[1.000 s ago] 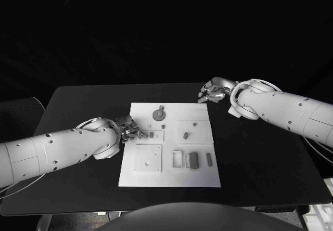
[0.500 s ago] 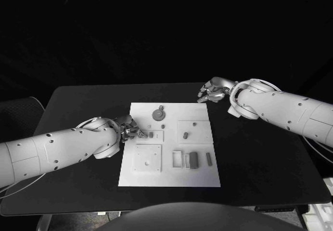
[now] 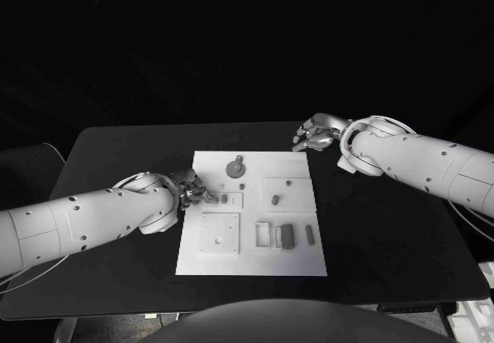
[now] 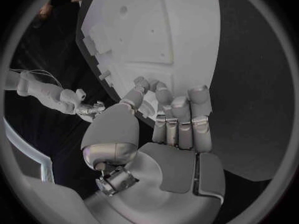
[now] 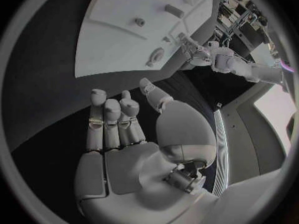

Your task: Assemble the parts on the task board

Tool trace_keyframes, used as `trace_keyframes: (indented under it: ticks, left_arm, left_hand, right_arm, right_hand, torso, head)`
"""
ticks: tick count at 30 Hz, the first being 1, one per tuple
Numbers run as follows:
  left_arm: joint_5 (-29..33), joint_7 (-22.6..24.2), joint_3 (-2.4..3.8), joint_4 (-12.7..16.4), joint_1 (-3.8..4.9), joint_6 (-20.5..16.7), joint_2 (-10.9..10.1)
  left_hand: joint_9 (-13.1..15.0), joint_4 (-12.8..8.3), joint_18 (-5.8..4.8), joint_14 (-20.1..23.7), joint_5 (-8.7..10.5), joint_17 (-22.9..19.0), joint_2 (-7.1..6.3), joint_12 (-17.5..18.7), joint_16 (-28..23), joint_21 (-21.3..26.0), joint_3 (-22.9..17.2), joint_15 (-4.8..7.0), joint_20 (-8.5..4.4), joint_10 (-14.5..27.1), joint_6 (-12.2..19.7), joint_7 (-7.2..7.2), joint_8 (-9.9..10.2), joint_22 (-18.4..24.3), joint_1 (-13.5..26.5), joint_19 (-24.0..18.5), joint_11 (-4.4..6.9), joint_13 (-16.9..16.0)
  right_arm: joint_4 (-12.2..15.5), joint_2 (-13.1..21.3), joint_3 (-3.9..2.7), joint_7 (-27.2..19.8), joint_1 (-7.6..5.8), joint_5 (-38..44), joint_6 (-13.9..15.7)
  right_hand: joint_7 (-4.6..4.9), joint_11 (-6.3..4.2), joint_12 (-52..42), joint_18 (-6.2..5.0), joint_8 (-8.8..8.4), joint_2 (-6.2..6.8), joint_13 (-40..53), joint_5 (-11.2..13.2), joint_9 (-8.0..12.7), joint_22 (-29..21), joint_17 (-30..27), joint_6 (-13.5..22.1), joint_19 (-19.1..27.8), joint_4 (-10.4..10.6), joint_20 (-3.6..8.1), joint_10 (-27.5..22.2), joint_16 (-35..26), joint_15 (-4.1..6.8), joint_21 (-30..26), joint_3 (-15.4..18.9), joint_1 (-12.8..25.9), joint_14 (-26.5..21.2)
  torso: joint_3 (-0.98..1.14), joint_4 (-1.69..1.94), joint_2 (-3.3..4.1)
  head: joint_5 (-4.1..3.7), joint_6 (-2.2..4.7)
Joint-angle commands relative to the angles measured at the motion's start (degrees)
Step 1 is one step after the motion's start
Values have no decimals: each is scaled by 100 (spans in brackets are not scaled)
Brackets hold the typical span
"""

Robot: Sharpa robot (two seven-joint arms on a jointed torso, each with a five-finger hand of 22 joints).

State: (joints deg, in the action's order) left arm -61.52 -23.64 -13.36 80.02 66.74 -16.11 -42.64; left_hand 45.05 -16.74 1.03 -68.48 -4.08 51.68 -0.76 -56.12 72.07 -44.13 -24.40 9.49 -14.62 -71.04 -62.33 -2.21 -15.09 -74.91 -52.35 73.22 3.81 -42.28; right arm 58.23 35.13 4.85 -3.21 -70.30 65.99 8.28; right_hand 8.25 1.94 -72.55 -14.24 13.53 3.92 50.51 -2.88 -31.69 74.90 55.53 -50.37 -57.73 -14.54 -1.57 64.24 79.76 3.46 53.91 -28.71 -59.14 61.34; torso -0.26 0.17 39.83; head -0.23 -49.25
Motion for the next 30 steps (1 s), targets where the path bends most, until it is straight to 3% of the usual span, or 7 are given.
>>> trace_keyframes:
  ticks: [1, 6, 8, 12, 19, 30]
  left_arm:
    - [151, 65, -19, -10, -32, -85, 38]
    - [222, 133, -19, -15, -32, -138, 26]
    - [249, 156, -18, -9, -32, -138, 20]
    - [285, 200, -16, -10, -32, -122, 24]
    - [416, 237, -15, -12, -32, -85, 17]
    - [492, 273, -13, 32, -30, 26, 6]
  left_hand:
    - [11, 4, 324, -6, -48, 8, 389, -8, 10, -25, -30, 20, 7, -37, -17, -36, 10, -114, -470, 19, 3, 8]
    - [7, 10, 314, -12, -67, 12, 466, -11, 18, -41, -49, 17, 13, -50, -47, -33, -3, -116, -564, 18, 5, 11]
    - [-7, 81, 305, -19, 94, 10, 404, -3, 16, -43, -199, 17, 20, -62, -69, -31, -4, -106, -651, 23, 7, 21]
    - [-4, 111, 298, -22, 118, 10, 433, -3, 18, -49, -303, 15, 23, -69, -83, -33, -14, -105, -649, 30, 7, 24]
    - [48, 213, 292, -24, 131, 21, 341, -12, 40, -75, -590, 12, 21, -78, -89, -31, -52, -107, -607, 48, 7, 15]
    - [83, 205, 286, -40, 130, 23, 338, -20, 53, -97, -677, 15, 23, -100, -125, -15, -89, -111, -590, 60, 21, 13]
  right_arm:
    - [5, -3, -1, -27, 3, 9, -91]
    - [4, 2, -1, -27, 4, 8, -93]
    - [4, 3, -1, -27, 4, 8, -93]
    - [3, 2, -1, -28, 6, 8, -96]
    - [-2, 3, -1, -27, 11, 8, -107]
    - [-10, 4, -1, -21, 15, 9, -130]
  right_hand:
    - [38, 22, -15, -76, -26, -1, -10, -14, -9, 72, -6, 7, -43, 34, 15, -33, -7, 34, -36, -6, 63, -4]
    - [38, 22, -15, -76, -27, -1, -10, -14, -10, 72, -6, 7, -43, 34, 15, -33, -7, 34, -36, -6, 64, -4]
    - [37, 22, -15, -76, -27, -1, -10, -14, -10, 72, -6, 7, -43, 34, 15, -33, -7, 34, -36, -6, 64, -4]
    - [37, 22, -15, -76, -27, 0, -10, -14, -10, 72, -6, 7, -43, 34, 15, -33, -7, 34, -36, -6, 64, -4]
    - [38, 22, -15, -76, -28, 0, -10, -14, -11, 72, -6, 8, -43, 35, 15, -33, -7, 34, -36, -6, 65, -4]
    - [37, 22, -15, -76, -28, 1, -10, -14, -12, 72, -7, 7, -42, 35, 15, -33, -7, 34, -37, -5, 67, -4]
  torso:
    - [0, 1, -1]
    - [1, 3, 0]
    - [0, 4, 0]
    - [-2, 5, -1]
    - [-3, 4, 0]
    - [-2, 2, 0]
  head:
    - [-8, 3]
    - [-9, 6]
    - [-9, 6]
    - [-6, 10]
    - [-9, 16]
    - [-10, 20]
